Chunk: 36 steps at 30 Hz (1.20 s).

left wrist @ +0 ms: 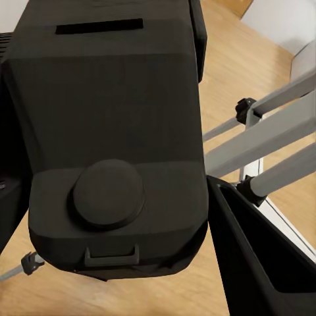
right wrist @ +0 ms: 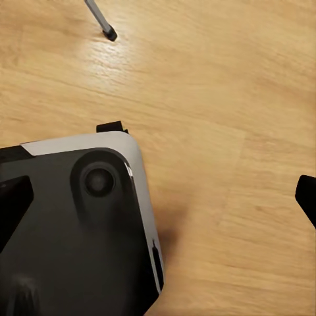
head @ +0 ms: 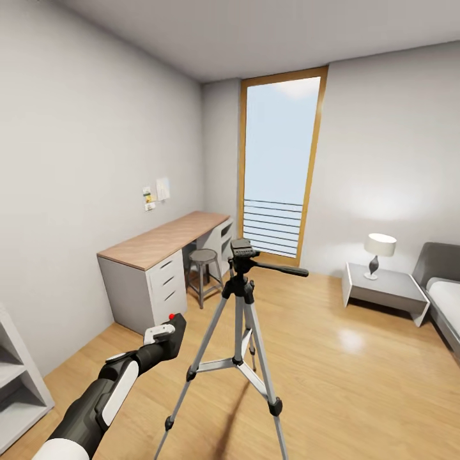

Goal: Attach the digital camera to the camera tripod in the bedroom.

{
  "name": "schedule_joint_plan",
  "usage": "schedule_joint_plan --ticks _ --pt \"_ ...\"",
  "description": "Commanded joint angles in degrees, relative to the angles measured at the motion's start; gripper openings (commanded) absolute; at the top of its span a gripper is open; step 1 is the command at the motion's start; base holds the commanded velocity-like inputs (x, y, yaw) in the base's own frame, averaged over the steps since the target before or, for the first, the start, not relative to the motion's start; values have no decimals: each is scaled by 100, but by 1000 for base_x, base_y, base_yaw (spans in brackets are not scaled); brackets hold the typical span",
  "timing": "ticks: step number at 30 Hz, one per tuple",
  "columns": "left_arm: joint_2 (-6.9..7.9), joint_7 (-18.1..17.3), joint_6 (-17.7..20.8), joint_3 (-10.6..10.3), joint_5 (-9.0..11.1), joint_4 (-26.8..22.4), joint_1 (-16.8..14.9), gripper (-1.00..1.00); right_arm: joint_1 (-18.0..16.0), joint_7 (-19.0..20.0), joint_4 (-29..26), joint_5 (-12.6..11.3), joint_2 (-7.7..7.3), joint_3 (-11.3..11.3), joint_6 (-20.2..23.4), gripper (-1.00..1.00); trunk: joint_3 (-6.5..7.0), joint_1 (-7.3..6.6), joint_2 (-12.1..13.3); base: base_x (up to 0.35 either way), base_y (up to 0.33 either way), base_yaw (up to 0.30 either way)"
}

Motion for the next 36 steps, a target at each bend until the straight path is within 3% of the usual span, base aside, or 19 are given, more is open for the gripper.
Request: schedule_joint_plan --ticks 1,27,31,35,36 --pt "4 -9 23 -7 7 -6 -7 -100 -9 12 19 -37 -2 -28 -39 100 -11 2 -10 0 0 1" --pt "4 -9 22 -7 7 43 -5 -100 -9 -10 19 -40 7 -14 -25 100 -11 2 -10 0 0 0" --pt "4 -48 12 1 15 -40 -5 -100 -2 8 -144 35 -117 46 -53 100 -11 2 -10 0 0 0" --pt "4 -61 8 1 16 -98 -5 -100 10 42 -876 49 -330 48 11 100 -11 2 -10 0 0 0" --pt "4 -62 9 -2 14 -161 -5 -100 13 49 -1291 49 -407 48 119 100 -11 2 -10 0 0 0"
